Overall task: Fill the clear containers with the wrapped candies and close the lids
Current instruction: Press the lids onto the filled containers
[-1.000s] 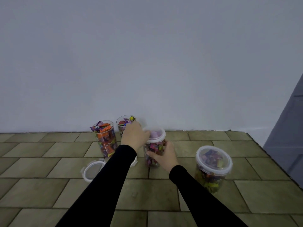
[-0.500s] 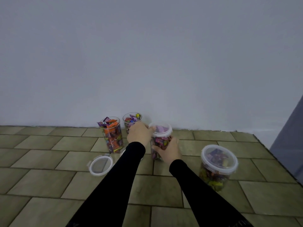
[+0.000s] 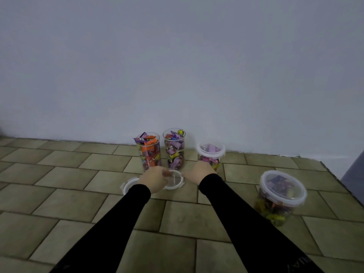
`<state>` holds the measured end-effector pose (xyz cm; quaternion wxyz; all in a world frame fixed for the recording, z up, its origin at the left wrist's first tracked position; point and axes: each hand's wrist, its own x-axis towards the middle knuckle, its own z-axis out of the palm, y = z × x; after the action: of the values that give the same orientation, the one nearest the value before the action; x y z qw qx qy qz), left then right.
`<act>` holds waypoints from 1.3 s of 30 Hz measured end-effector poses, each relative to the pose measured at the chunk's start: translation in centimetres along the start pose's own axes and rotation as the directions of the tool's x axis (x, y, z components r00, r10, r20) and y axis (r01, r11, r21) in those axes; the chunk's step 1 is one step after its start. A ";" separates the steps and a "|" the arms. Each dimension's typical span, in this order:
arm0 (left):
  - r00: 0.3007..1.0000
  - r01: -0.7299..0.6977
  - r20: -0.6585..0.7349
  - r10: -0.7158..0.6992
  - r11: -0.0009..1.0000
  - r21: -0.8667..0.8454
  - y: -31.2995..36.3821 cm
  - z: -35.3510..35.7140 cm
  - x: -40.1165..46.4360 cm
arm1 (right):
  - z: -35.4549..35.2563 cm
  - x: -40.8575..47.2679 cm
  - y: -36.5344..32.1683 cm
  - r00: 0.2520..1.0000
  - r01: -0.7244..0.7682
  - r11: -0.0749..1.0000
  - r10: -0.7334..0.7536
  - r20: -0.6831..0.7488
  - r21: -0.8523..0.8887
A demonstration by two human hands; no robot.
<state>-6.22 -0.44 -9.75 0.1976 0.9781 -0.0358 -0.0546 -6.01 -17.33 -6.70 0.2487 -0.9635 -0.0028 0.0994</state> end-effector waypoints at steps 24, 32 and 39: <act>0.921 -0.385 0.043 0.387 0.887 0.255 -5.3 1.5 3.2 | 4.5 10.2 -3.7 0.936 0.268 0.704 -0.030 -0.350 0.658; 0.800 -0.533 -0.369 0.474 0.843 -0.074 -7.1 -0.2 1.9 | 4.8 9.3 -2.3 0.951 0.249 0.707 -0.050 -0.305 0.662; 0.810 -0.517 -0.563 0.163 0.651 -0.555 -4.4 -3.8 0.5 | 5.4 6.3 -1.9 0.952 0.265 0.723 -0.093 -0.291 0.638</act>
<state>-5.01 4.98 -8.00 0.5539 0.7905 -0.1538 0.2113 -0.77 -12.77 -11.63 0.5850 -0.8091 -0.0306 -0.0473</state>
